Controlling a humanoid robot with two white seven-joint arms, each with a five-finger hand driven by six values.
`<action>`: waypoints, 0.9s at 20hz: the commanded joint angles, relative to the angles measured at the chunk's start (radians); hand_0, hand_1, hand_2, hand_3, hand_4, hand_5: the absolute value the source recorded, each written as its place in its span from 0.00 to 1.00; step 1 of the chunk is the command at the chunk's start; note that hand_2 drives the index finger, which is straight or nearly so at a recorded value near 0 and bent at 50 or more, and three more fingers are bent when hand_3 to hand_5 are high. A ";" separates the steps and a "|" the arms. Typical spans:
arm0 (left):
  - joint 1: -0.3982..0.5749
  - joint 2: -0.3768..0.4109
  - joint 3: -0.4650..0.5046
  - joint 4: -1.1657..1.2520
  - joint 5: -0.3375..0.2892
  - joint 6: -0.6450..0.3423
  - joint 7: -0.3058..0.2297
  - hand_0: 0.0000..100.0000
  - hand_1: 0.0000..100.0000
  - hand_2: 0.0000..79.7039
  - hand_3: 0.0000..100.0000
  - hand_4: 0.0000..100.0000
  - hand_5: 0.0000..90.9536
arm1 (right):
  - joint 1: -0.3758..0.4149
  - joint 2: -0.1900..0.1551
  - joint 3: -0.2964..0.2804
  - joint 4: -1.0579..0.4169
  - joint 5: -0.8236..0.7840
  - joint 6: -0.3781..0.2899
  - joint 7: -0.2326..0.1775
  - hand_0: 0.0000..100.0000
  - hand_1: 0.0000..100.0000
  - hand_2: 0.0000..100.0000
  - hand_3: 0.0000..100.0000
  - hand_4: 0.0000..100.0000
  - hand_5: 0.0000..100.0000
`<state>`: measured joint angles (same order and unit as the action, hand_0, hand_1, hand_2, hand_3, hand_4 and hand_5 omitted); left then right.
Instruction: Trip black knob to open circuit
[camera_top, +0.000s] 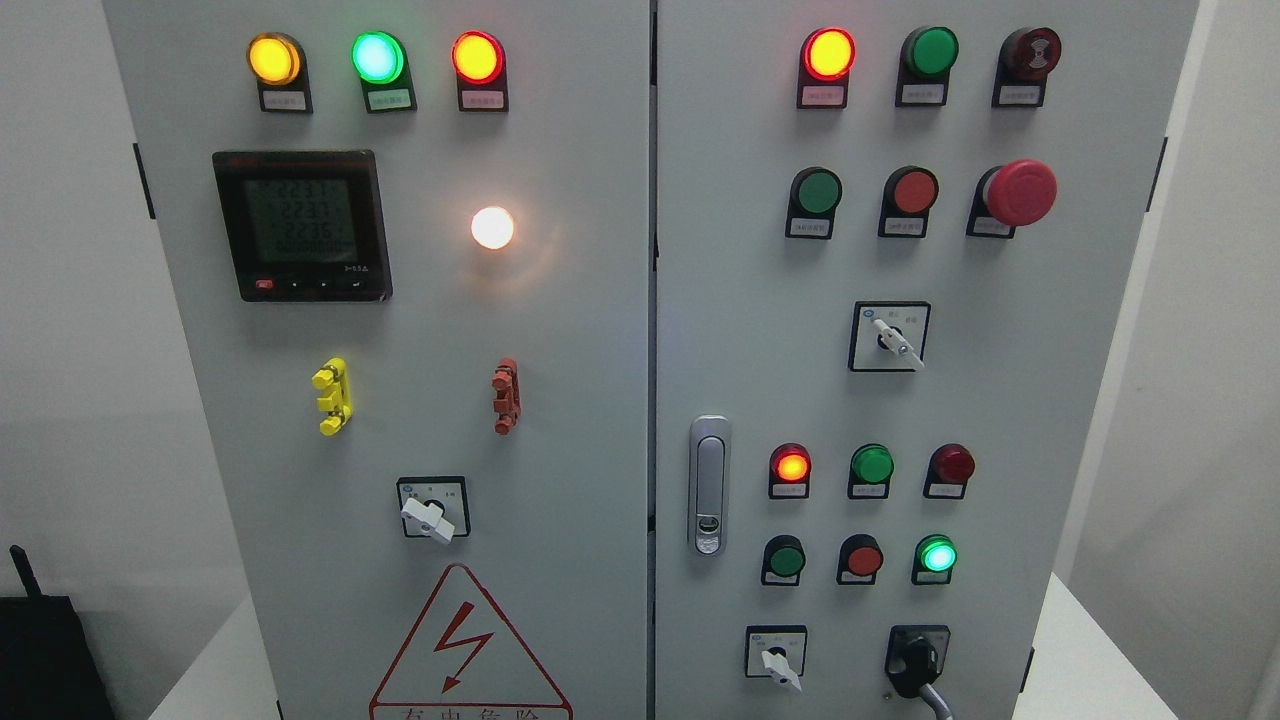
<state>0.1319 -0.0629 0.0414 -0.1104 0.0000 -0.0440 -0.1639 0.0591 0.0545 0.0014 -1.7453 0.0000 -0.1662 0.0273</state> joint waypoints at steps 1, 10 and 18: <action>0.000 0.000 0.000 0.000 -0.023 0.004 0.000 0.12 0.39 0.00 0.00 0.00 0.00 | -0.002 -0.002 0.005 0.003 -0.031 0.000 0.000 0.00 0.00 0.00 1.00 0.98 1.00; 0.000 0.000 0.000 0.000 -0.023 0.006 0.000 0.12 0.39 0.00 0.00 0.00 0.00 | -0.002 -0.007 -0.006 0.006 -0.052 0.002 0.000 0.00 0.00 0.00 1.00 0.98 1.00; 0.000 0.000 0.000 0.000 -0.023 0.006 0.000 0.12 0.39 0.00 0.00 0.00 0.00 | -0.002 -0.009 -0.021 0.006 -0.052 0.002 0.002 0.00 0.00 0.00 1.00 0.98 1.00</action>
<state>0.1319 -0.0629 0.0414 -0.1104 0.0000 -0.0390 -0.1639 0.0569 0.0488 0.0006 -1.7413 -0.0480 -0.1644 0.0300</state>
